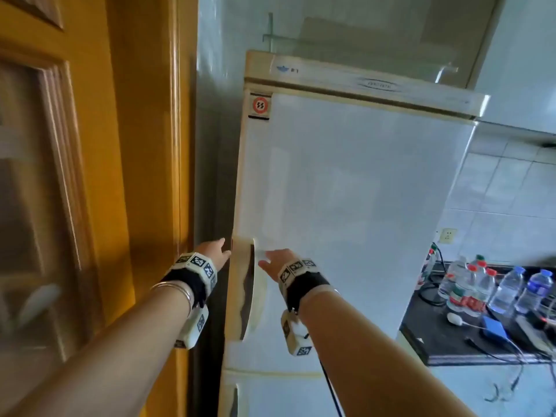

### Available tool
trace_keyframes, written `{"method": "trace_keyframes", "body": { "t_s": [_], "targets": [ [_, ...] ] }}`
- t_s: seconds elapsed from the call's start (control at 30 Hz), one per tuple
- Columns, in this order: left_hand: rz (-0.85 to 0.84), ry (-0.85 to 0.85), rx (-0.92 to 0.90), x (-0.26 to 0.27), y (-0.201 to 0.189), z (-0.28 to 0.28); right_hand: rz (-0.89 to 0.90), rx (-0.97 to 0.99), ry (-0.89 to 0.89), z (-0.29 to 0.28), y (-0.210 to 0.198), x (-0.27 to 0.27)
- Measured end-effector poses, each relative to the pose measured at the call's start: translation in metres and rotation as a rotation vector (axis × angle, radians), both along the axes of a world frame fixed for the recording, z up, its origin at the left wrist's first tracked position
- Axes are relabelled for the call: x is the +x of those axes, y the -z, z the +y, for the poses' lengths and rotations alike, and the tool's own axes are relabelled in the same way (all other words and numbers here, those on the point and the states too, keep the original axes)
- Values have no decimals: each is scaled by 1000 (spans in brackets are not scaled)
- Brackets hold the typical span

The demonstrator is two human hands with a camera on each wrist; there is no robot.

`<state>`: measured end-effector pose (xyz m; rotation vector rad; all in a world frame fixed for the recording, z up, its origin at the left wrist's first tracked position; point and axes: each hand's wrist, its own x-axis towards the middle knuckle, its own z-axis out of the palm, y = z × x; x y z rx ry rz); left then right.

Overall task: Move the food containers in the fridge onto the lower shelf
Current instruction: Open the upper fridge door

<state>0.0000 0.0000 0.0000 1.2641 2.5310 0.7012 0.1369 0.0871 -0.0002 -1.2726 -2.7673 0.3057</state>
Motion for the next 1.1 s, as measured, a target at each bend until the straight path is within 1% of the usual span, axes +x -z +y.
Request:
{"method": "trace_keyframes", "body": {
  "t_s": [0.07, 0.23, 0.33, 0.47, 0.63, 0.77, 0.87, 0.97, 1.1],
  "targets": [
    [-32, -22, -1, -5, 9, 3, 59, -44, 14, 5, 11, -13],
    [-174, -39, 3, -14, 39, 8, 218, -278, 92, 7, 42, -38],
    [-247, -27, 41, -20, 48, 11, 322, -320, 117, 7, 52, -46],
    [-380, -8, 99, -20, 58, 12, 374, -267, 125, 9, 58, -47],
    [-512, 32, 205, -11, 60, 12, 310, -164, 85, 5, 55, -43],
    [-514, 54, 253, -8, 55, 9, 246, -125, 51, 2, 52, -43],
    [-456, 47, 268, -6, 50, 7, 204, -98, 21, -5, 53, -35],
    [-412, 69, 265, 2, 45, -1, 199, -106, 0, -16, 55, -18],
    [-418, 90, 287, 19, 41, -20, 213, -97, 42, -33, 53, 3]
  ]
}}
